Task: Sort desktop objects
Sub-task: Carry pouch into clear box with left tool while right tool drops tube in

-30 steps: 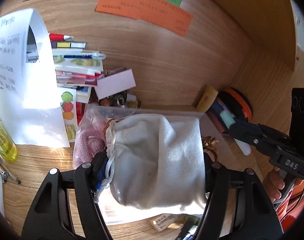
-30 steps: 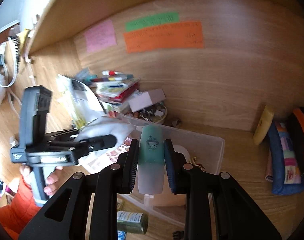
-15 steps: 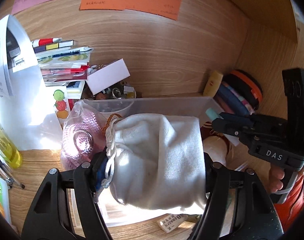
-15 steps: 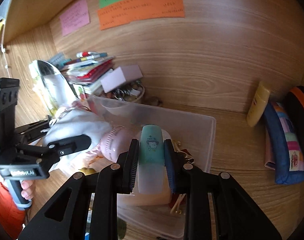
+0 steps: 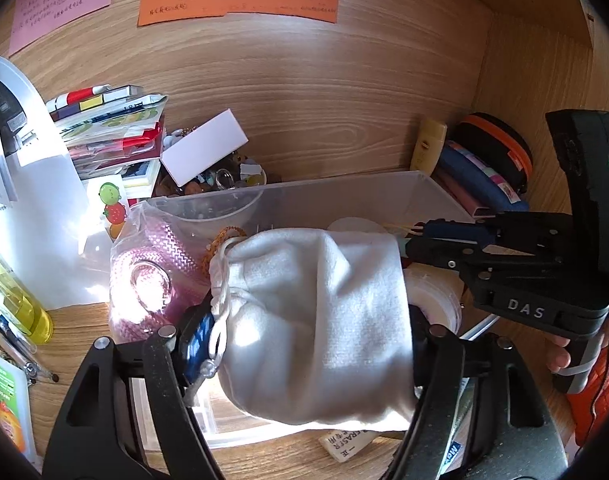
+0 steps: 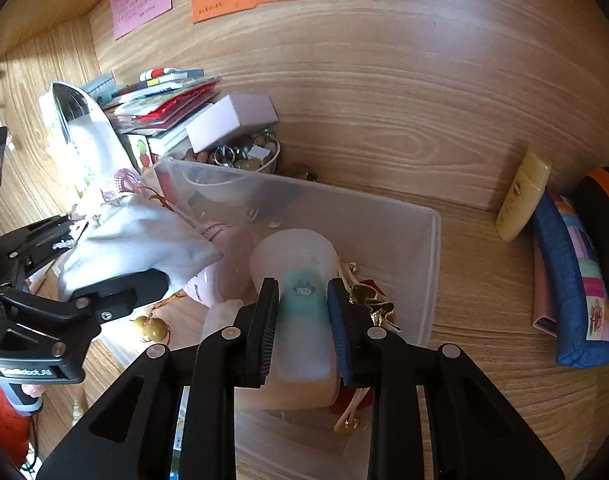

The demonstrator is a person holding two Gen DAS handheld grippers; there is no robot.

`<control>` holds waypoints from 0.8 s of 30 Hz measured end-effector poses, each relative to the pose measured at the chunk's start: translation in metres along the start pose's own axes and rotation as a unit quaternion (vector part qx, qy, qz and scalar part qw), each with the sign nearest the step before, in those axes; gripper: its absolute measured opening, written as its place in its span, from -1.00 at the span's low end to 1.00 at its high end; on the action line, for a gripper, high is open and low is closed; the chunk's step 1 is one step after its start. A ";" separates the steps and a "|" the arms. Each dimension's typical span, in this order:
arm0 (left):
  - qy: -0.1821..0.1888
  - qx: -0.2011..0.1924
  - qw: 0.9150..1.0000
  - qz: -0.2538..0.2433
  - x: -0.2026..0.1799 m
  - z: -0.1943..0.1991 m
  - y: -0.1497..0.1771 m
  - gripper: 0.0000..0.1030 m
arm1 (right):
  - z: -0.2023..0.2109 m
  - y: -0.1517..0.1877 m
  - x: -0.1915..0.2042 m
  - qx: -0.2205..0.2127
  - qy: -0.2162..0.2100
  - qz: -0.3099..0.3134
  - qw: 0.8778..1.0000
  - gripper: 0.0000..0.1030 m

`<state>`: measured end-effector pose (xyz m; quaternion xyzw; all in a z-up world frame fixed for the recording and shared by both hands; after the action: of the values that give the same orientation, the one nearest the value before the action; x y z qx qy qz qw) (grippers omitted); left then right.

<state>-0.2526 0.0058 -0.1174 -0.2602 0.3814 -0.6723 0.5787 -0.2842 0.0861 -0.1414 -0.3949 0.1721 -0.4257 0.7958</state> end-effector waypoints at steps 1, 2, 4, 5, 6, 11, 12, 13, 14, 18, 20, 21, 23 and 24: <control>0.003 0.000 1.000 0.002 0.000 0.000 0.000 0.44 | 0.000 0.000 0.000 0.000 0.001 0.001 1.000 -0.56; 0.005 0.001 1.000 0.003 -0.001 0.001 0.000 0.44 | 0.000 0.001 0.000 0.001 0.002 0.003 1.000 -0.56; 0.006 0.001 1.000 0.004 -0.001 0.001 0.000 0.45 | 0.001 0.001 0.001 0.000 0.004 0.006 1.000 -0.56; 0.007 0.002 1.000 0.004 -0.001 0.001 0.000 0.45 | 0.002 0.000 0.002 -0.002 0.004 0.009 1.000 -0.56; 0.008 0.002 1.000 0.005 -0.002 0.001 0.000 0.45 | 0.003 0.001 0.003 -0.001 0.004 0.013 1.000 -0.55; 0.021 -0.005 1.000 0.014 -0.002 0.006 -0.002 0.54 | 0.006 0.000 0.007 -0.003 0.008 0.029 1.000 -0.36; 0.023 -0.011 1.000 0.016 -0.001 0.009 -0.004 0.56 | 0.008 0.000 0.008 -0.005 0.008 0.031 0.999 -0.27; 0.025 -0.017 0.999 0.018 -0.001 0.011 -0.006 0.60 | 0.011 -0.001 0.010 -0.008 0.006 0.036 0.999 -0.25; 0.028 -0.027 0.999 0.019 -0.001 0.016 -0.009 0.63 | 0.013 -0.002 0.011 -0.012 0.010 0.041 0.999 -0.24; 0.025 -0.055 0.998 0.023 0.000 0.032 -0.019 0.74 | 0.027 -0.009 0.020 -0.036 -0.004 0.051 0.998 0.01; 0.021 -0.063 0.997 0.028 0.001 0.041 -0.022 0.84 | 0.035 -0.013 0.022 -0.050 0.000 0.058 0.997 0.21; 0.018 -0.064 0.997 0.030 0.002 0.044 -0.022 0.86 | 0.038 -0.014 0.022 -0.054 0.002 0.060 0.997 0.27; 0.007 -0.064 0.997 0.029 0.002 0.052 -0.022 0.87 | 0.044 -0.016 0.023 -0.059 0.002 0.060 0.996 0.34; 0.000 -0.063 0.998 0.025 0.002 0.055 -0.022 0.87 | 0.047 -0.016 0.023 -0.059 0.001 0.057 0.997 0.40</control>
<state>-0.2224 -0.0069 -0.0687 -0.2868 0.4291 -0.6324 0.5777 -0.2504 0.0850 -0.0978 -0.4304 0.2200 -0.3687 0.7940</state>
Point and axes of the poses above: each gripper's, at about its wrist camera, not at the fingertips, and z roughly against the way its jaws point, x to its left, y to its underside, the point moved 10 cm from there along -z, roughly the way its jaws point, and after that the axes turned 6 degrees about -x, right-handed, at the moved point
